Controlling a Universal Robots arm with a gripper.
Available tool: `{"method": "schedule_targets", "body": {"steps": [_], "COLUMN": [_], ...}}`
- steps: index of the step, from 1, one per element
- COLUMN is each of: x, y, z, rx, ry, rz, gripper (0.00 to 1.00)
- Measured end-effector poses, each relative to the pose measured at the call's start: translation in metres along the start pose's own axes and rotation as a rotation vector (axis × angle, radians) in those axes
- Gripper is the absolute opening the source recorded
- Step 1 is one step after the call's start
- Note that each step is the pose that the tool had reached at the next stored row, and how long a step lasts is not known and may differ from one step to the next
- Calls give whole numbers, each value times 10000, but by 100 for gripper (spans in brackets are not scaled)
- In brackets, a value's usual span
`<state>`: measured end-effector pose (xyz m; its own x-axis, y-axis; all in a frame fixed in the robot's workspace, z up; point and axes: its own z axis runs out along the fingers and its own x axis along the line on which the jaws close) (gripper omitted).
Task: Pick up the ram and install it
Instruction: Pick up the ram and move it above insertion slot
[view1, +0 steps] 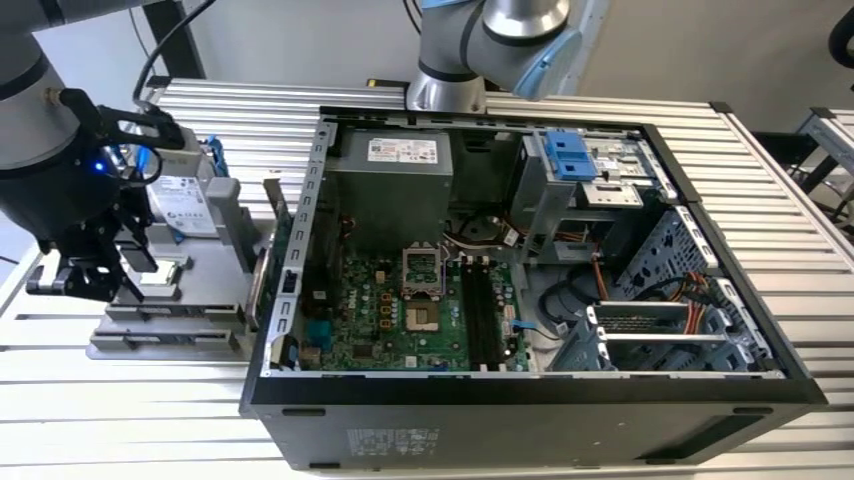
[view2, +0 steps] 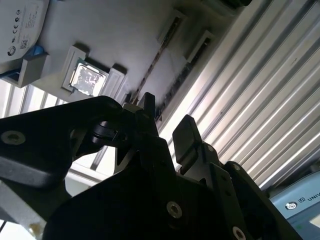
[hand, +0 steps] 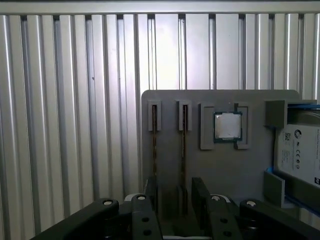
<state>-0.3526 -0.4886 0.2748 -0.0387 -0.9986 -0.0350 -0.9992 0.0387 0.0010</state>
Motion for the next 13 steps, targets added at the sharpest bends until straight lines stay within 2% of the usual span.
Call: {"method": "schedule_targets", "body": {"steps": [7,12,13], "x": [4,13,32], "y": [0,-1,-1], "z": [55,123,254], "rx": [-5,-5,-4], "ry": [0,0,-1], "rz": [0,0,0], "gripper": [100,100,100]}}
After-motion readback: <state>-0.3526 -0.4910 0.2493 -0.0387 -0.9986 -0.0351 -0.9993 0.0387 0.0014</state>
